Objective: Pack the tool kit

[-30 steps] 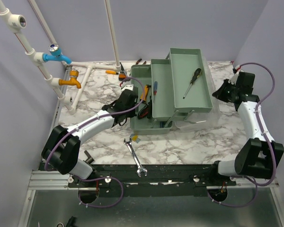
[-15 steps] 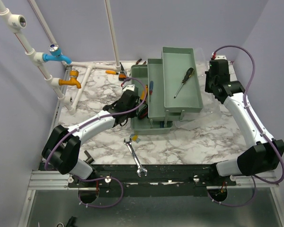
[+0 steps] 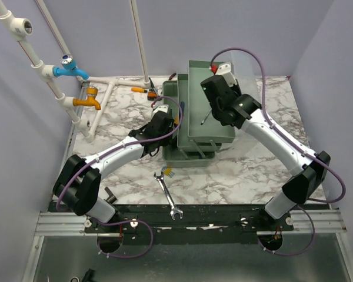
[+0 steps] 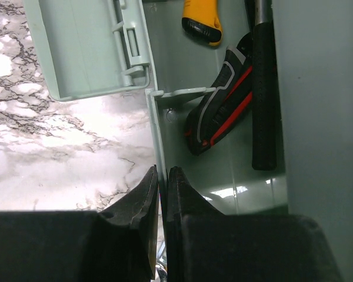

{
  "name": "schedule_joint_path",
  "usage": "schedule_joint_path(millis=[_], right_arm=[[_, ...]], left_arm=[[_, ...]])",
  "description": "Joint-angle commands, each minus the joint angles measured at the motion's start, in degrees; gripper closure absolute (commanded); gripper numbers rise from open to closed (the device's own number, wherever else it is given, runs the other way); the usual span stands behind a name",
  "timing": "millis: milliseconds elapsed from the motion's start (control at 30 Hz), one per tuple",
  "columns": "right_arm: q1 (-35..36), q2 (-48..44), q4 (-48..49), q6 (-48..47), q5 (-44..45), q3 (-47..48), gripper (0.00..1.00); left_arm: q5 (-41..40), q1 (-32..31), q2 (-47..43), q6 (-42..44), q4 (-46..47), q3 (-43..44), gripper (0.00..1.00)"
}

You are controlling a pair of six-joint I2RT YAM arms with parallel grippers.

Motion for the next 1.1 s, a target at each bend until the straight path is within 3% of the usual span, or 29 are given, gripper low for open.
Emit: schedule_joint_path(millis=[0,167,333,533,633,933,1067], right_arm=[[8.74,8.28,-1.36,7.17,0.17,5.50,0.99],[16.89,18.30,-5.58,8.06,5.66,13.71,0.97],[21.15,25.58,-11.13,14.37,3.99,21.96,0.79],[23.09,20.07,0.18,13.72,-3.51,16.12,0.63],[23.27,16.59,4.71,14.07,-8.50,13.53,0.50],[23.34,7.83,8.49,13.04,-10.92,9.28,0.42],[23.20,1.30,14.87,11.91,-12.39,2.57,0.37]], left_arm=[[11.56,-3.83,2.08,-0.63,4.82,1.17,0.91],[11.18,-3.70,2.13,-0.72,4.54,1.21,0.91],[14.63,-1.94,1.96,-2.48,5.91,-0.13,0.90],[20.50,1.22,0.59,-4.85,9.91,-4.20,0.88],[21.90,1.78,-0.06,-5.35,10.70,-4.99,0.88],[25.34,2.21,-2.63,-7.71,13.30,-6.81,0.85],[29.00,1.37,-4.88,-11.46,18.30,-9.71,0.73]])
